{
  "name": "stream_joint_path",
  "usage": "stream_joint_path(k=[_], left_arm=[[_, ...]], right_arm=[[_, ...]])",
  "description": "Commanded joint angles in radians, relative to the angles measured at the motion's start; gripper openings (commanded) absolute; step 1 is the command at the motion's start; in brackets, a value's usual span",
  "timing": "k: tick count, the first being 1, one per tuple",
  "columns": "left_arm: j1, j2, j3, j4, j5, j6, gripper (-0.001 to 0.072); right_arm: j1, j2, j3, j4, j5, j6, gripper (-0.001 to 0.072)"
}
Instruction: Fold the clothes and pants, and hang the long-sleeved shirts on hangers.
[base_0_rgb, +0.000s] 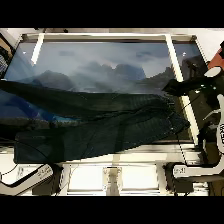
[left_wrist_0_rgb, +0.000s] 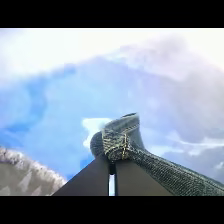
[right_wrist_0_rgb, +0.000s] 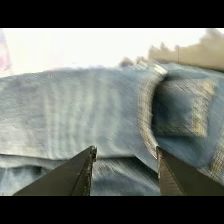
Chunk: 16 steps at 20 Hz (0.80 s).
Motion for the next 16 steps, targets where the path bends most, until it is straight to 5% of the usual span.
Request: stream_joint_path(k=[1, 7, 16], left_arm=[[-0.001, -0.057, 0.021, 0.0, -0.071, 0.043, 0.0024], [0.001, -0.089, 0.021, 0.037, -0.074, 0.023, 0.0023], [0.0, -0.101, 0.021, 0.054, -0.112, 0.004, 0.0023]], right_arm=[[0.064, -0.001, 0.001, -0.032, -0.106, -0.002, 0.0445], [0.024, -0.037, 0.001, -0.317, -0.127, 0.211, 0.0443], [0.011, -0.156, 0.001, -0.444, -0.043, 0.317, 0.044]])
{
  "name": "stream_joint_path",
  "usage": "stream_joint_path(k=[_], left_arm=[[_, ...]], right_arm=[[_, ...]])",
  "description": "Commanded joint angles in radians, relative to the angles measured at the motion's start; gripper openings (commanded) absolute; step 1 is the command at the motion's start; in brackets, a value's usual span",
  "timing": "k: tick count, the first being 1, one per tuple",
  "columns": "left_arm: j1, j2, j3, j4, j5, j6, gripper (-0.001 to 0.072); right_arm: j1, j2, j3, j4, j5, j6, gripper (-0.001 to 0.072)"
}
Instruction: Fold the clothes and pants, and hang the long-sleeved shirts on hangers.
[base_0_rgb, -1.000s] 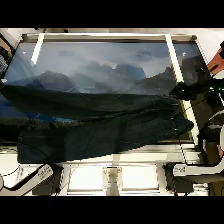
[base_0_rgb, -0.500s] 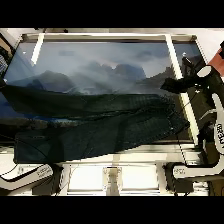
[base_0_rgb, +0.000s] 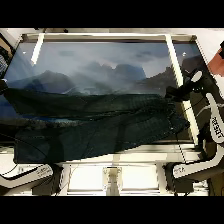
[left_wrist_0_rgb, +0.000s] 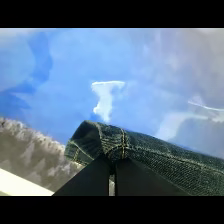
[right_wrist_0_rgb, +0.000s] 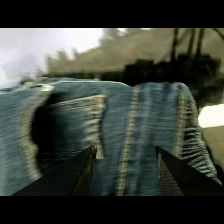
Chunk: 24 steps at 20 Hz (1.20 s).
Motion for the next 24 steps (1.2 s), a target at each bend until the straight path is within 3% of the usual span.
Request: stream_joint_path(k=[1, 5, 6, 10, 12, 20, 24], left_arm=[[0.0, -0.004, 0.001, 0.003, -0.016, -0.003, 0.0023], [-0.001, -0.008, 0.001, 0.0, -0.039, -0.003, 0.0023], [-0.001, -0.008, 0.001, 0.001, -0.046, -0.003, 0.0023], [-0.001, -0.008, 0.001, 0.0, -0.052, -0.003, 0.0023], [-0.001, -0.008, 0.001, 0.0, -0.061, -0.004, 0.0023], [0.058, -0.02, 0.001, 0.003, -0.029, -0.302, 0.0023], [0.057, -0.027, 0.001, -0.089, 0.096, -0.422, 0.0023]], right_arm=[[-0.001, -0.029, 0.0, -0.072, 0.01, 0.044, 0.044], [0.019, -0.067, 0.001, 0.173, -0.016, -0.07, 0.0438], [0.025, -0.068, 0.001, 0.227, -0.027, -0.105, 0.039], [0.026, -0.068, 0.001, 0.292, -0.022, -0.142, 0.0343], [0.026, -0.068, 0.001, 0.308, -0.02, -0.18, 0.0048], [-0.083, -0.064, 0.313, 0.269, -0.064, -0.121, 0.004], [-0.108, -0.064, 0.378, 0.208, -0.175, -0.079, 0.0039]])
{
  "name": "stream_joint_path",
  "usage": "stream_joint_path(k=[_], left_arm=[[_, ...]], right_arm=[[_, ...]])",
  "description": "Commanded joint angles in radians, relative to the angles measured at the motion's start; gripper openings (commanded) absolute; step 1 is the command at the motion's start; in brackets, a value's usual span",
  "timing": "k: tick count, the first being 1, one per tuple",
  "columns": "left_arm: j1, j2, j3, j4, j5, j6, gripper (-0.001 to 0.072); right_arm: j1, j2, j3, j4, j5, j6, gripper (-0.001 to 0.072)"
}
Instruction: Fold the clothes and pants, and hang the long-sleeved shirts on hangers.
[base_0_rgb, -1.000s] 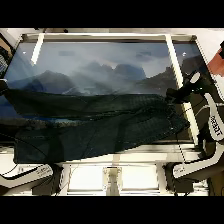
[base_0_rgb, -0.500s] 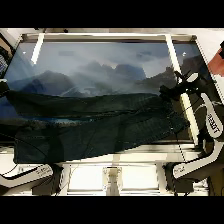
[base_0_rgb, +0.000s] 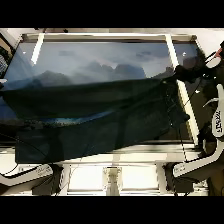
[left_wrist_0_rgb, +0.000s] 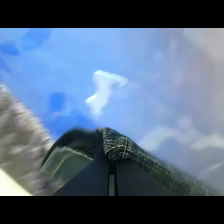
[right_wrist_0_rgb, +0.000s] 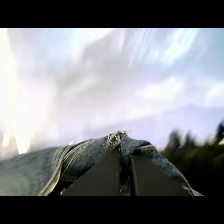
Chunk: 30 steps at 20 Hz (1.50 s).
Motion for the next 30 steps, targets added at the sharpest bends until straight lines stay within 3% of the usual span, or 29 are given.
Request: stream_joint_path(k=[1, 6, 12, 13, 14, 15, 18, 21, 25, 27, 30], left_arm=[[0.005, -0.01, 0.001, -0.097, 0.127, -0.109, 0.0023], [-0.028, -0.111, 0.001, -0.265, 0.196, -0.108, 0.0023], [-0.135, -0.24, 0.001, -0.272, 0.306, -0.103, 0.0034], [-0.15, -0.247, 0.001, -0.272, 0.337, -0.103, 0.0096], [-0.163, -0.25, 0.001, -0.272, 0.366, -0.103, 0.034], [-0.17, -0.249, 0.001, -0.272, 0.384, -0.094, 0.0499], [-0.16, -0.229, 0.002, -0.272, 0.377, -0.047, 0.0501], [-0.116, -0.182, 0.001, -0.253, 0.276, 0.074, 0.0501], [-0.052, -0.106, -0.003, -0.157, -0.001, 0.285, 0.0501], [-0.013, -0.047, -0.057, -0.151, -0.095, 0.34, 0.0501], [0.069, 0.064, -0.206, -0.151, -0.139, 0.35, 0.0501]], right_arm=[[-0.026, 0.0, 0.058, -0.053, -0.121, 0.053, 0.0039], [-0.025, -0.068, 0.058, -0.023, -0.158, 0.057, 0.004], [-0.026, -0.135, 0.058, 0.093, -0.251, 0.054, 0.0058], [-0.026, -0.136, 0.059, 0.092, -0.253, 0.053, 0.013], [-0.027, -0.137, 0.064, 0.091, -0.248, 0.052, 0.0243], [-0.033, -0.137, 0.078, 0.089, -0.23, 0.045, 0.0318], [-0.066, -0.137, 0.192, 0.004, -0.079, 0.045, 0.035], [-0.125, -0.135, 0.364, -0.09, 0.179, 0.036, 0.035], [-0.196, -0.101, 0.387, -0.105, 0.52, -0.161, 0.035], [-0.217, -0.086, 0.317, -0.086, 0.581, -0.186, 0.0349], [-0.217, -0.082, 0.19, -0.08, 0.587, -0.235, 0.0351]])
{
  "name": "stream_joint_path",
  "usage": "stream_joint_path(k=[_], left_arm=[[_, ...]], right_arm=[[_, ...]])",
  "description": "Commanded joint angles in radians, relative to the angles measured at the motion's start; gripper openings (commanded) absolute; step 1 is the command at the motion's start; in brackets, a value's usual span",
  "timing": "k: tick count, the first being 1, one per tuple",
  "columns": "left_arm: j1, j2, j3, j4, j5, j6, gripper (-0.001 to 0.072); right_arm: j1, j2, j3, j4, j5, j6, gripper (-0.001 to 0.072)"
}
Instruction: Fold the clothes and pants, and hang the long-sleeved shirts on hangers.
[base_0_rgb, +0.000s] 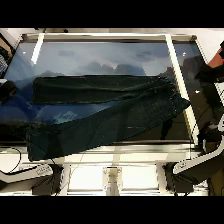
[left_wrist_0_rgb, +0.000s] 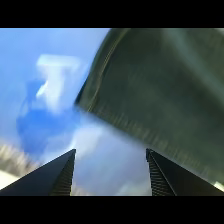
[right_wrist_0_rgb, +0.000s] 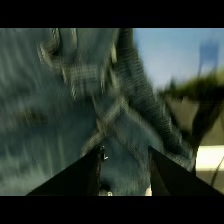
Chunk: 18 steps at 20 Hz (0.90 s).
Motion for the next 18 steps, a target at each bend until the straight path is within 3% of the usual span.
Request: stream_joint_path(k=[1, 3, 5, 6, 11, 16, 18], left_arm=[[0.097, 0.115, -0.149, 0.017, -0.117, 0.06, 0.0501], [0.165, 0.156, -0.234, 0.017, -0.155, 0.06, 0.0501], [0.227, 0.175, -0.287, 0.018, -0.214, 0.061, 0.0501], [0.251, 0.18, -0.303, 0.029, -0.237, 0.06, 0.0501], [0.288, 0.217, -0.313, 0.106, -0.288, 0.06, 0.0501], [0.288, 0.248, -0.313, 0.107, -0.296, 0.06, 0.0501], [0.288, 0.249, -0.313, 0.116, -0.303, 0.06, 0.0501]], right_arm=[[-0.013, 0.01, -0.126, 0.001, 0.066, -0.09, 0.0351], [-0.014, 0.01, -0.201, -0.027, 0.002, -0.129, 0.037], [-0.015, 0.008, -0.256, -0.103, -0.084, -0.13, 0.0575], [-0.017, 0.006, -0.271, -0.142, -0.115, -0.13, 0.0616], [-0.027, -0.055, -0.289, -0.15, -0.168, -0.179, 0.0609], [-0.025, -0.128, -0.303, 0.008, -0.112, -0.261, 0.0597], [-0.026, -0.127, -0.296, 0.014, -0.01, -0.344, 0.0477]])
